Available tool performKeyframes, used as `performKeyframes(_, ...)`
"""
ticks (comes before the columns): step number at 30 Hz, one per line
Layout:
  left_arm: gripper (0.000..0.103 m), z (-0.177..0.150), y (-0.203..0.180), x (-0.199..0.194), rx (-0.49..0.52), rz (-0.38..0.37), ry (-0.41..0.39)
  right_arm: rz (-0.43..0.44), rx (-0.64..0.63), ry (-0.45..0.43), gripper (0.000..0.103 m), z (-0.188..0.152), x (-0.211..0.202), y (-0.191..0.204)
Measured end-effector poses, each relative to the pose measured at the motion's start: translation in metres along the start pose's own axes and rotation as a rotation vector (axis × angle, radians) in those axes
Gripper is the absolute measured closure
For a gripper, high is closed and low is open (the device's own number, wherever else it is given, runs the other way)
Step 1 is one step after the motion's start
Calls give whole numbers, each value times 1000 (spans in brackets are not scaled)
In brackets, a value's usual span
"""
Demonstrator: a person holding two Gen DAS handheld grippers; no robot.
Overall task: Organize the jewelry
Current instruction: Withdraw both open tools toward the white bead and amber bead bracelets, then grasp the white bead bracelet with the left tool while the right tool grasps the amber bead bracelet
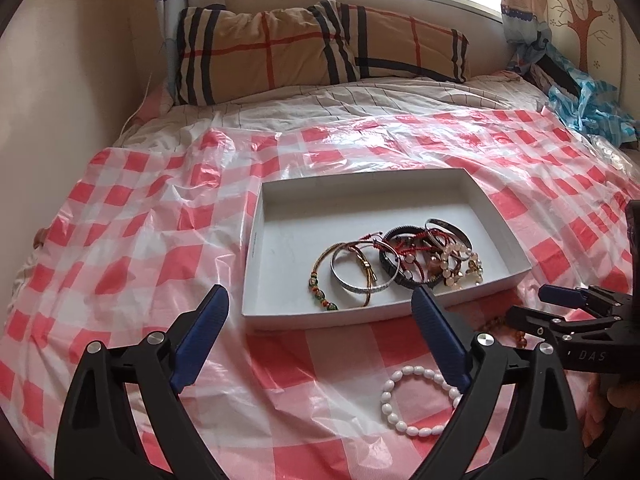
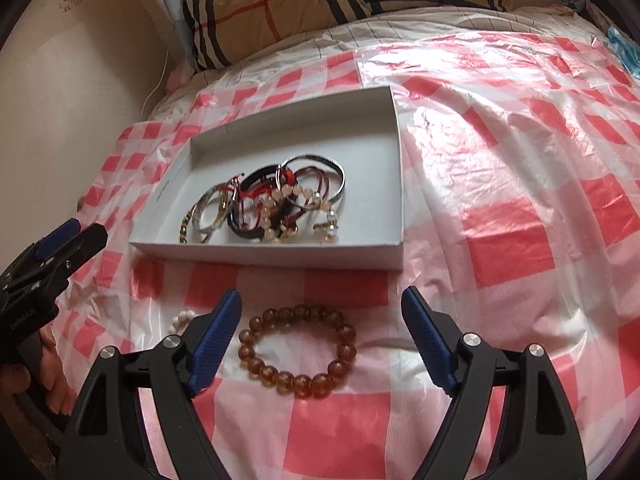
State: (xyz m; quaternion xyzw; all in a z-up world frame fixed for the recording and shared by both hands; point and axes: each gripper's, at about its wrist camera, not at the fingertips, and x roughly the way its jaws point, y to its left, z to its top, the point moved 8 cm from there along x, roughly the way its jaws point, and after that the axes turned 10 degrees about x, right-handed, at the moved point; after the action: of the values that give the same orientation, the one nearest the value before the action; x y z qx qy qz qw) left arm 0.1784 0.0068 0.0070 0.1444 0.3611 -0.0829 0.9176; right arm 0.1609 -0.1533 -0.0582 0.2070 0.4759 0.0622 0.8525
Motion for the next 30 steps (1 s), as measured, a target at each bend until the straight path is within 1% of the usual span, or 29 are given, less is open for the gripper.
performKeyframes(2,14,-8,-7,0,30,-24,20,-16,-33,27,24,-8,6,3)
performKeyframes(4,14,-14,-16,0,63,-36,34,-46,-70,31,24,-13,11,6)
performKeyframes(6,14,-22,-26,1,115,-45,51,-96,-99,10,24,-12,13,5)
performKeyframes(8,14,-27,-37,1,168,-51,64,-140,-102,-32,24,-9,8,-1)
performKeyframes(9,14,-31,-45,2,198,-63,76,-162,-106,-39,24,-7,7,-4)
performKeyframes(11,14,-39,-56,6,242,-76,103,-217,-123,-22,24,-9,12,-12)
performKeyframes(13,14,-47,-66,13,285,-70,132,-244,-144,10,24,-13,19,-15)
performKeyframes(15,14,-53,-73,20,309,-66,154,-282,-196,24,24,-17,24,-13)
performKeyframes(17,14,-57,-79,28,326,-67,169,-305,-251,7,24,-18,26,-7)
performKeyframes(19,15,-62,-84,35,339,-75,186,-306,-280,3,25,-21,26,-4)
performKeyframes(20,23,-64,-87,38,341,-90,198,-290,-286,9,36,-22,27,-2)
performKeyframes(21,32,-68,-91,41,336,-116,213,-250,-294,32,44,-26,28,1)
performKeyframes(22,49,-72,-95,41,314,-168,230,-228,-299,50,62,-30,28,3)
performKeyframes(23,66,-74,-98,39,284,-225,246,-214,-306,66,73,-33,28,5)
performKeyframes(24,74,-76,-101,36,278,-258,259,-202,-318,83,79,-38,26,7)
performKeyframes(25,87,-78,-103,31,286,-292,269,-183,-313,99,88,-41,24,9)
performKeyframes(26,92,-80,-105,26,288,-318,270,-161,-295,111,91,-44,21,8)
performKeyframes(27,93,-80,-104,21,285,-334,267,-142,-275,116,91,-47,15,6)
performKeyframes(30,92,-79,-95,12,256,-341,252,-129,-234,104,90,-46,8,1)
